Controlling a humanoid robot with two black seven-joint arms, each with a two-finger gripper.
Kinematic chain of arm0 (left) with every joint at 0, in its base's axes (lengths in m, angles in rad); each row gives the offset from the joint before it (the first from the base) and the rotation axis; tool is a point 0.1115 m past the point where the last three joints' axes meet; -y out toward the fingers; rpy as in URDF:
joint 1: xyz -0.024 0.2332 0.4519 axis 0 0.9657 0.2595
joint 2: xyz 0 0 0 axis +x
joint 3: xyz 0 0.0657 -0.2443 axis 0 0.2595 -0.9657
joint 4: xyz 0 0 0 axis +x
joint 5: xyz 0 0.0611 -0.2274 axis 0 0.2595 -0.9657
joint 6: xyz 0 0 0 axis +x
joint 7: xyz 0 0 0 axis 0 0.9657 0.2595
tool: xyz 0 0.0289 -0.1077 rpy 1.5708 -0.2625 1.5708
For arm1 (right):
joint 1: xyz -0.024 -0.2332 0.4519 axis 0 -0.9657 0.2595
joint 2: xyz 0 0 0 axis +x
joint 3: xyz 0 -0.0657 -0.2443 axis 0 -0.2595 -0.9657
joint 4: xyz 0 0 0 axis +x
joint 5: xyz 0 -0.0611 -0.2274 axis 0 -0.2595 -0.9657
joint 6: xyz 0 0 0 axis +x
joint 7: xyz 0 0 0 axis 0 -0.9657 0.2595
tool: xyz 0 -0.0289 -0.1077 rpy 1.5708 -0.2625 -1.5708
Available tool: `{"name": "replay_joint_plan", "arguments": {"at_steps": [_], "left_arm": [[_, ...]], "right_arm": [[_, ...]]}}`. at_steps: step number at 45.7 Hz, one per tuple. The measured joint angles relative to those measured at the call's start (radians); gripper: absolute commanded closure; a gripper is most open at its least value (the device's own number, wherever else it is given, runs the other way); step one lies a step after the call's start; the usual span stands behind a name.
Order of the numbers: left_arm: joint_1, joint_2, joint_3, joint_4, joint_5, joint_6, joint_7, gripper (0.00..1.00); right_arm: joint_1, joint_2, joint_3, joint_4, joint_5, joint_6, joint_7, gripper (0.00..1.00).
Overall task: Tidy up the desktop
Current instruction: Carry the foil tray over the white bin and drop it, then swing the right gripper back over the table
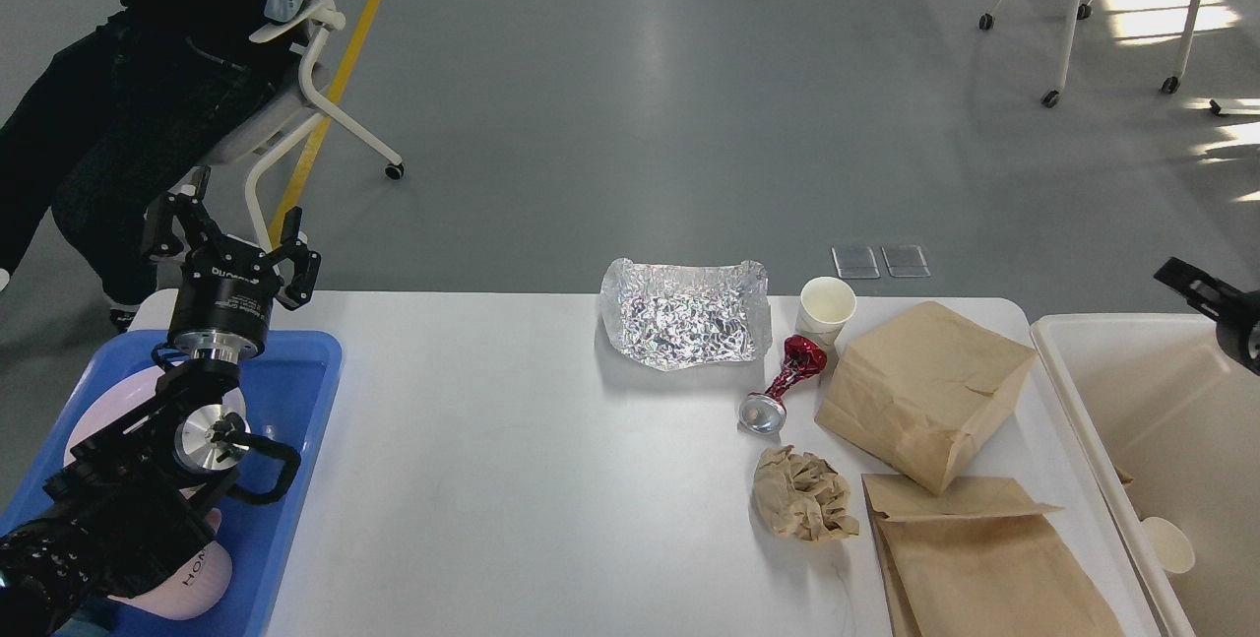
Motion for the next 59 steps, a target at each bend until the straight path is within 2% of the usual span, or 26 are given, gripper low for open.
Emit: {"name": "replay_joint_plan", "arguments": {"at_steps": [4,8,9,16,19,23,29,34,44,59], "left_arm": [[0.000,0.000,0.000,0.000,0.000,0.000,0.000,0.03],[0.000,0.000,0.000,0.000,0.000,0.000,0.000,0.03],[0.000,0.000,0.000,0.000,0.000,0.000,0.000,0.03],[0.000,0.000,0.000,0.000,0.001,0.000,0.000,0.03],[0.000,0.000,0.000,0.000,0.001,0.000,0.000,0.03],[0.000,0.000,0.000,0.000,0.001,0.000,0.000,0.03],[0.000,0.000,0.000,0.000,0.001,0.000,0.000,0.03],[0.000,0.000,0.000,0.000,0.000,0.000,0.000,0.03],[0.000,0.000,0.000,0.000,0.000,0.000,0.000,0.03],[0.000,0.000,0.000,0.000,0.001,0.000,0.000,0.03]], "right_arm": [[0.068,0.059,-0.061,0.001,-0.010,0.005,-0.021,0.00],[0.156,0.134,-0.152,0.001,-0.010,0.026,-0.090,0.00],[0.194,0.160,-0.179,0.001,-0.007,0.046,-0.127,0.00],[0.335,0.286,-0.202,0.008,0.004,0.193,-0.265,0.00],[0.384,0.349,-0.197,0.009,0.014,0.259,-0.310,0.00],[0.443,0.423,-0.195,0.014,0.031,0.330,-0.340,0.00],[0.545,0.481,-0.194,0.068,0.044,0.460,-0.350,0.00],[0.668,0.490,-0.191,0.187,0.047,0.565,-0.349,0.00],[0.915,0.479,-0.181,0.453,0.049,0.693,-0.340,0.00],[1.134,0.451,-0.197,0.658,0.059,0.896,-0.341,0.00]]}}
